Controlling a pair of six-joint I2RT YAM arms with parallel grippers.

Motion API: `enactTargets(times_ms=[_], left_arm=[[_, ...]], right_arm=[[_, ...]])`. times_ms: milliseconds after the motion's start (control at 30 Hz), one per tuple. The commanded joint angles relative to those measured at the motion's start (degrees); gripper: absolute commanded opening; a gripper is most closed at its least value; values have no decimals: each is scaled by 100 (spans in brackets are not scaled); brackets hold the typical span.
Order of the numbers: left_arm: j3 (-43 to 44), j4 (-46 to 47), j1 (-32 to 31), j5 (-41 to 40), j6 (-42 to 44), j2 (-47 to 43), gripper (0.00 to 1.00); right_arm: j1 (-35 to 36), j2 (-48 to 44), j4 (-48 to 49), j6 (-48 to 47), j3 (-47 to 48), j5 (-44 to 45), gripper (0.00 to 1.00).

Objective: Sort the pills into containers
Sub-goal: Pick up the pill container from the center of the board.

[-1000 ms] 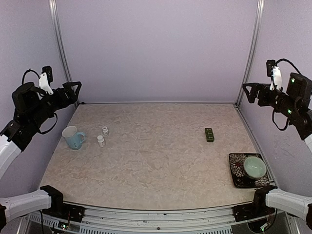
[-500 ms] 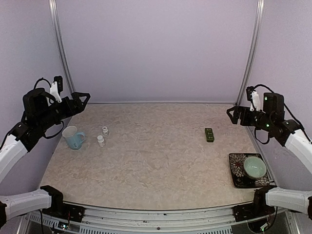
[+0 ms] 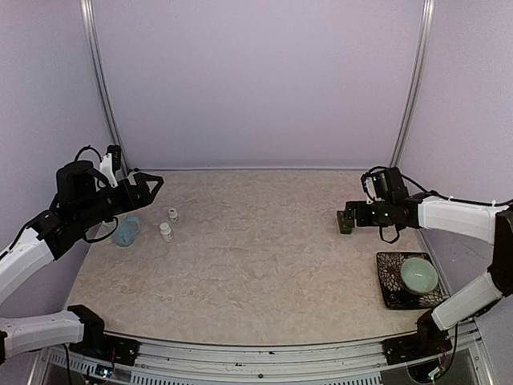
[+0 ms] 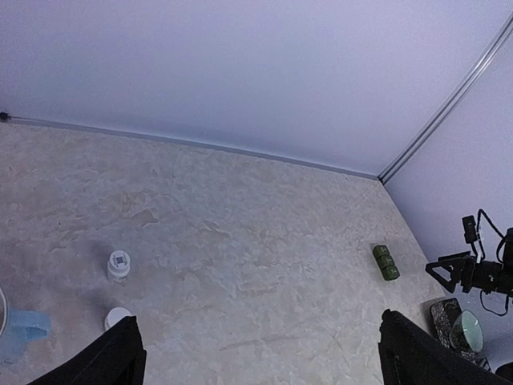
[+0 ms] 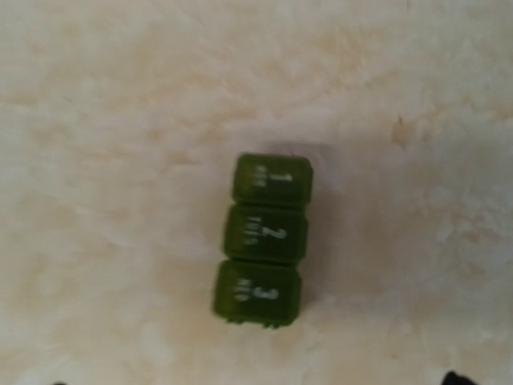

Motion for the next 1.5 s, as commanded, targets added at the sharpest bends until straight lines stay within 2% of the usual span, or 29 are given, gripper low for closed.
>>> enactTargets(times_ms=[0, 267, 533, 967, 1100, 1267, 1467], left_arm=[[-67, 32, -254, -325, -21, 24, 99], [-94, 53, -688, -600, -75, 139, 99], [-26, 87, -1043, -839, -122, 279, 99], [193, 19, -1276, -1044, -121, 391, 99], [213, 39, -1310, -1051, -123, 403, 99], [222, 52, -1387, -1088, -130, 416, 99], [160, 114, -1514, -1150, -13, 451, 99]], right_arm=[[141, 914, 347, 110, 436, 495, 100], [157, 2179, 535, 152, 1063, 671, 100], [116, 2876, 687, 95, 1454, 554, 99], [15, 3166, 848, 38, 1510, 387, 71], [15, 3157, 935, -103, 1435, 169, 58], [31, 3087, 1031, -363, 1342, -198, 47], [340, 2909, 1321, -1081, 1219, -1110, 44]])
